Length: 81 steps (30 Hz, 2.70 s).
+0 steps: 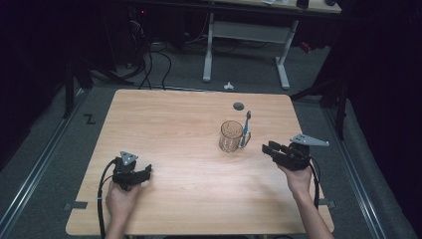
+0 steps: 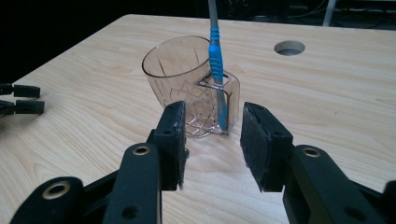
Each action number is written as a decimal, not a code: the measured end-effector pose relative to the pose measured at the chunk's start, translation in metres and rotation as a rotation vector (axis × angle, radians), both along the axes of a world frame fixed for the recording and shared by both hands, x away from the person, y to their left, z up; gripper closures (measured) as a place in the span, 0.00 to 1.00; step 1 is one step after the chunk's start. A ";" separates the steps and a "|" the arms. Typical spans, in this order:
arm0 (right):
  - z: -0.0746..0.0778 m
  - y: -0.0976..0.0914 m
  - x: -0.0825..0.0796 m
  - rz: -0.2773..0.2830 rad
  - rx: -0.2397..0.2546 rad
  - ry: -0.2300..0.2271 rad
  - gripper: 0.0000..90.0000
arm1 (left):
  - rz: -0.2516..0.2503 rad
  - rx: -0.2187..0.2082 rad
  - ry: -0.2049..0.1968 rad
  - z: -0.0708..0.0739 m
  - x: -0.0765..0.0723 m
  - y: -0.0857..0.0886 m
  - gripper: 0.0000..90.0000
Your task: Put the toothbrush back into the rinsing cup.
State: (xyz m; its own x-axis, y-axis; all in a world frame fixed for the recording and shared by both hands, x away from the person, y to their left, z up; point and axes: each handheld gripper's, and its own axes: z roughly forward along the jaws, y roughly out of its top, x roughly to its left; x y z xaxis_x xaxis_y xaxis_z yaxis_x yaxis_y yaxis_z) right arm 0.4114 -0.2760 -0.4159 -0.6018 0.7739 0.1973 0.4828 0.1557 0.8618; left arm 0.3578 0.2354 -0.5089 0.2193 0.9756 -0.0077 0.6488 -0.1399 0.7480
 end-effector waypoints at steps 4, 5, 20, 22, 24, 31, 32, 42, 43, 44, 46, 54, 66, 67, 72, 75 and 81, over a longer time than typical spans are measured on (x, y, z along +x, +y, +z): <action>-0.003 -0.003 -0.001 -0.008 0.011 0.003 0.68 | 0.000 0.000 0.000 0.000 0.000 0.000 0.32; -0.004 -0.005 -0.002 -0.011 0.014 0.005 0.68 | 0.000 0.000 0.000 0.000 0.000 0.000 0.32; -0.014 -0.011 -0.004 -0.038 -0.008 0.018 0.69 | 0.000 0.000 0.000 0.000 0.000 0.000 0.32; -0.016 -0.013 -0.004 -0.044 -0.012 0.021 0.69 | 0.000 0.000 0.000 0.000 0.000 0.000 0.32; -0.018 -0.014 -0.005 -0.050 -0.018 0.026 0.69 | 0.000 0.000 0.000 0.000 0.000 0.000 0.32; -0.020 -0.017 -0.002 -0.061 -0.031 0.029 0.69 | 0.000 0.000 0.000 0.000 0.000 0.000 0.32; -0.020 -0.017 -0.002 -0.062 -0.031 0.029 0.69 | 0.001 0.000 0.000 0.000 0.000 0.000 0.32; -0.032 -0.020 -0.001 -0.079 -0.041 0.052 0.69 | 0.001 0.000 0.000 0.000 0.000 0.000 0.32; -0.034 -0.020 -0.001 -0.082 -0.047 0.055 0.69 | 0.001 0.000 0.000 0.000 0.000 0.000 0.32; -0.036 -0.020 0.000 -0.081 -0.051 0.062 0.69 | 0.001 0.000 0.000 0.000 0.000 0.000 0.32; -0.038 -0.019 0.000 -0.085 -0.064 0.070 0.69 | 0.001 0.000 0.000 0.000 0.000 0.000 0.32; -0.051 -0.016 0.003 -0.114 -0.139 0.075 0.67 | 0.001 0.000 0.000 0.000 0.000 0.000 0.32; -0.064 -0.015 0.008 -0.141 -0.177 0.093 0.66 | 0.001 0.000 0.000 0.000 0.000 0.000 0.32; -0.065 -0.015 0.008 -0.140 -0.181 0.095 0.66 | 0.001 0.000 0.000 0.000 0.000 0.000 0.32; -0.068 -0.013 0.010 -0.144 -0.194 0.092 0.66 | 0.001 0.000 0.000 0.000 0.000 0.000 0.32; -0.070 -0.012 0.011 -0.146 -0.206 0.091 0.66 | 0.001 0.000 0.000 0.000 0.000 0.000 0.32; -0.074 -0.011 0.014 -0.157 -0.217 0.092 0.63 | 0.001 0.000 0.000 0.000 0.000 0.000 0.32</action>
State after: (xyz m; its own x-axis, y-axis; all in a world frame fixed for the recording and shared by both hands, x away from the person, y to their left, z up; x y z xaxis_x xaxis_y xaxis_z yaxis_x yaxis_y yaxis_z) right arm 0.4252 -0.2868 -0.4897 -0.4587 0.8862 0.0647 0.5903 0.2495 0.7677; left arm 0.3578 0.2352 -0.5089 0.2181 0.9759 -0.0080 0.6490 -0.1389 0.7480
